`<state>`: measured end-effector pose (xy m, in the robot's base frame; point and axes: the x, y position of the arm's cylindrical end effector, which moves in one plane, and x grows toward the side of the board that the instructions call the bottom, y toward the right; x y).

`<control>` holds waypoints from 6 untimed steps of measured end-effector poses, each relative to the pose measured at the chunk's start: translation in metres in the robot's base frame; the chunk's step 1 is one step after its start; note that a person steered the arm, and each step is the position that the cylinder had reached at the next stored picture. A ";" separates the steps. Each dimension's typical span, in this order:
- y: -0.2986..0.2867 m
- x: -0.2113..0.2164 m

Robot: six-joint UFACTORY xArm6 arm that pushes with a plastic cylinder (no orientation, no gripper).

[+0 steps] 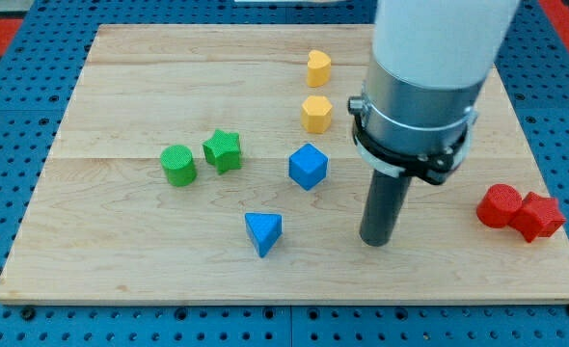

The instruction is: Move your arm on the left side of the blue triangle

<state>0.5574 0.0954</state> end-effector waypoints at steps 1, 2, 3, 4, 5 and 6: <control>-0.018 0.017; -0.068 0.026; -0.094 0.026; -0.111 0.022; -0.119 0.038; -0.147 0.048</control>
